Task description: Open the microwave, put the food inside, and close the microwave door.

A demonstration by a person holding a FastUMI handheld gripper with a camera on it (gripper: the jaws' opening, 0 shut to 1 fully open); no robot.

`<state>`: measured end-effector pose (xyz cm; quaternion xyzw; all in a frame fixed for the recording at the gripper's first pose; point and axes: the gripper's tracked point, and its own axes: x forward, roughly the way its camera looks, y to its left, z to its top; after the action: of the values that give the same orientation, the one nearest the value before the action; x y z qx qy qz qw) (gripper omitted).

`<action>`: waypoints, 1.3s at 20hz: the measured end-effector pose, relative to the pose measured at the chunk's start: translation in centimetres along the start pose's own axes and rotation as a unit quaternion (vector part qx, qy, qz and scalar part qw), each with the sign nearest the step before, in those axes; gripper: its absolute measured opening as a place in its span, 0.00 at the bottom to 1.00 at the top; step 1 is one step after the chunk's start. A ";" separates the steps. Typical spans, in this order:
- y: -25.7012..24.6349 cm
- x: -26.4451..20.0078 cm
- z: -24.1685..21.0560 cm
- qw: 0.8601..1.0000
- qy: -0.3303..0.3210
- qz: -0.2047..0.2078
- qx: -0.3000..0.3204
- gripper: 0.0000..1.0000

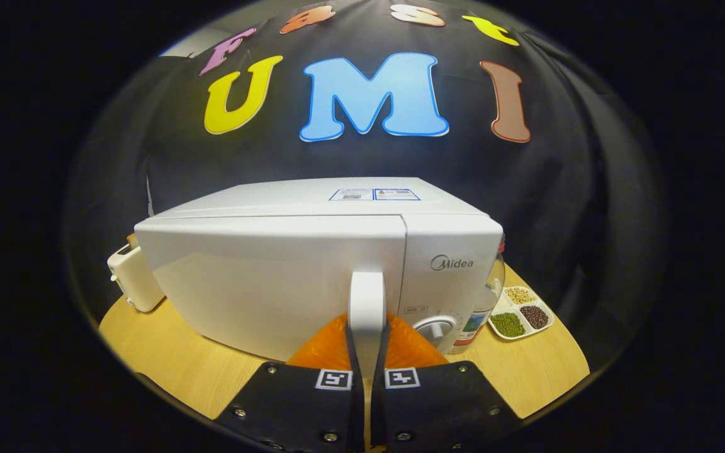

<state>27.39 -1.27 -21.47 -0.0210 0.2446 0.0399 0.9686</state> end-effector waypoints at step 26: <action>11.7 -16.8 -7.5 1.000 0.022 0.007 0.005 0.04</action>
<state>8.07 8.80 -20.36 -0.0149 0.2662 0.0449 0.9628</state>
